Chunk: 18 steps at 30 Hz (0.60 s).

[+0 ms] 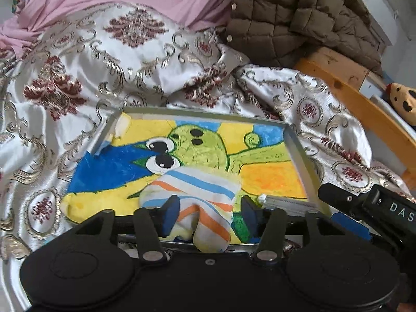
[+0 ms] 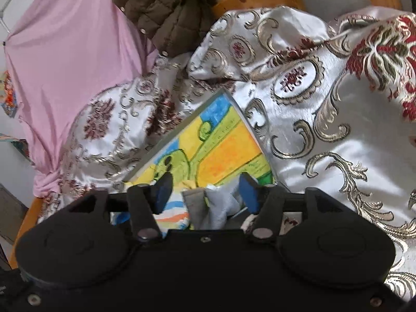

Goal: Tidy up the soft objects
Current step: 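Carry both held items onto the frog picture tray and open both tools, then lift both open tools up and away from the tray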

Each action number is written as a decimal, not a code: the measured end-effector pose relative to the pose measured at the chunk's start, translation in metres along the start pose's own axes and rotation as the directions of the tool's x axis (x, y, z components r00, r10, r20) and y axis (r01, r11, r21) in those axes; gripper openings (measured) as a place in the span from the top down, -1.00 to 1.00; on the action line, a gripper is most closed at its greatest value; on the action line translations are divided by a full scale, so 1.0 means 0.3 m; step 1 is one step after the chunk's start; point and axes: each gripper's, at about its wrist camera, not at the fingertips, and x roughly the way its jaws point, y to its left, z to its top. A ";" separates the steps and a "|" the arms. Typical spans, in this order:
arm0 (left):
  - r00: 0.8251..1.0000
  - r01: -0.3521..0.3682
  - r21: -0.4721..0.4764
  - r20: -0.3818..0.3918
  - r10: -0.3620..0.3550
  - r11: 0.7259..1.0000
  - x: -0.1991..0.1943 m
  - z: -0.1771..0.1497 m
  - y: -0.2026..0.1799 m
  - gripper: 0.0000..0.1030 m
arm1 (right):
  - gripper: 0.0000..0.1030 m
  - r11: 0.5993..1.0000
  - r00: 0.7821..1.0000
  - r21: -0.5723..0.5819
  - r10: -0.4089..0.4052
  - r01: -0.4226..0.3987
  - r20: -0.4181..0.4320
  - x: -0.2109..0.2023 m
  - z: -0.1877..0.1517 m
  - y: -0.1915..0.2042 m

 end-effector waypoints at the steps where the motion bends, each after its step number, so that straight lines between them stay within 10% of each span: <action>1: 1.000 0.001 -0.001 0.013 -0.001 1.000 -0.025 0.001 0.001 -0.18 | -0.12 1.000 1.000 0.003 0.012 -0.012 0.003 -0.010 0.004 0.001; 8: 0.992 0.013 0.001 0.127 -0.013 1.000 -0.235 0.015 0.018 -0.61 | -0.81 0.994 0.994 -0.061 0.096 -0.093 0.050 -0.115 0.020 0.076; 18: 0.960 0.021 -0.013 0.280 -0.016 1.000 -0.556 0.020 0.083 -0.87 | -0.99 0.971 0.977 -0.213 0.139 -0.104 0.159 -0.362 0.029 0.195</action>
